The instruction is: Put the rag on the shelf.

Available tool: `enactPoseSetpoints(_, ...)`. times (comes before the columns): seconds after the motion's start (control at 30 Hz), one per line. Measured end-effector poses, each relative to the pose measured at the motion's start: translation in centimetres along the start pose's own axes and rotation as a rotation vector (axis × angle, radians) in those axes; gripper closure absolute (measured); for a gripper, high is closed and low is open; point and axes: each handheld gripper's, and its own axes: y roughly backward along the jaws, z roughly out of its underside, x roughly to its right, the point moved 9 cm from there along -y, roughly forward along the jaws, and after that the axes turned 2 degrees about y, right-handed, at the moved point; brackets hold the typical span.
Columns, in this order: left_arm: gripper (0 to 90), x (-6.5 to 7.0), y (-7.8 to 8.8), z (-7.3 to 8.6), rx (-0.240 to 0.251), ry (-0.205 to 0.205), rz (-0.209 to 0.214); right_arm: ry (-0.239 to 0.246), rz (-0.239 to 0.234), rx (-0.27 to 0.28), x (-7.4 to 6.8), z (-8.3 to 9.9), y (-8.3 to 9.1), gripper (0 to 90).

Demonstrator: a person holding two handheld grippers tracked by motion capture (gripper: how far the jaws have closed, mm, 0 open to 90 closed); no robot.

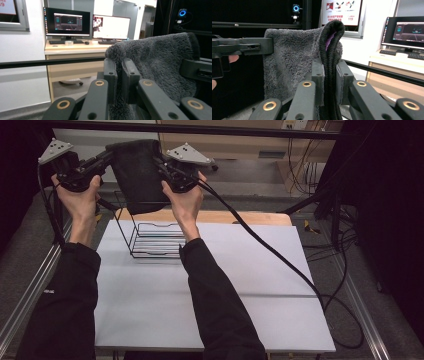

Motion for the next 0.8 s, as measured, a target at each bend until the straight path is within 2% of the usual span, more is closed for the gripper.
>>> enactPoseSetpoints(0.1, 83.2, -0.7, 0.2, 0.3, -0.011, -0.007, -0.022, -0.020, -0.016, -0.011, -0.5, 0.5, -0.3, 80.1)
enactPoseSetpoints(0.17, 83.2, -1.1, 0.3, 0.3, -0.013, 0.004, -0.020, -0.026, -0.022, -0.020, -0.6, 0.9, -0.6, 80.1)
enactPoseSetpoints(0.3, 83.2, -0.9, 0.6, 0.9, -0.023, -0.020, -0.016, -0.013, -0.020, -0.029, -0.8, 1.4, -0.8, 80.1)
enactPoseSetpoints(0.47, 83.2, -0.6, 0.8, 1.4, -0.020, -0.017, 0.004, 0.009, -0.014, -0.043, -0.6, 1.6, -0.5, 80.1)
enactPoseSetpoints(0.6, 83.3, -0.5, 1.2, 1.9, -0.018, -0.017, 0.014, 0.039, -0.013, -0.052, -1.0, 1.9, -0.2, 80.0)
enactPoseSetpoints(0.8, 83.2, -0.2, 1.8, 1.9, -0.020, -0.033, 0.027, 0.006, -0.037, -0.044, -1.1, 2.5, 0.3, 80.0)
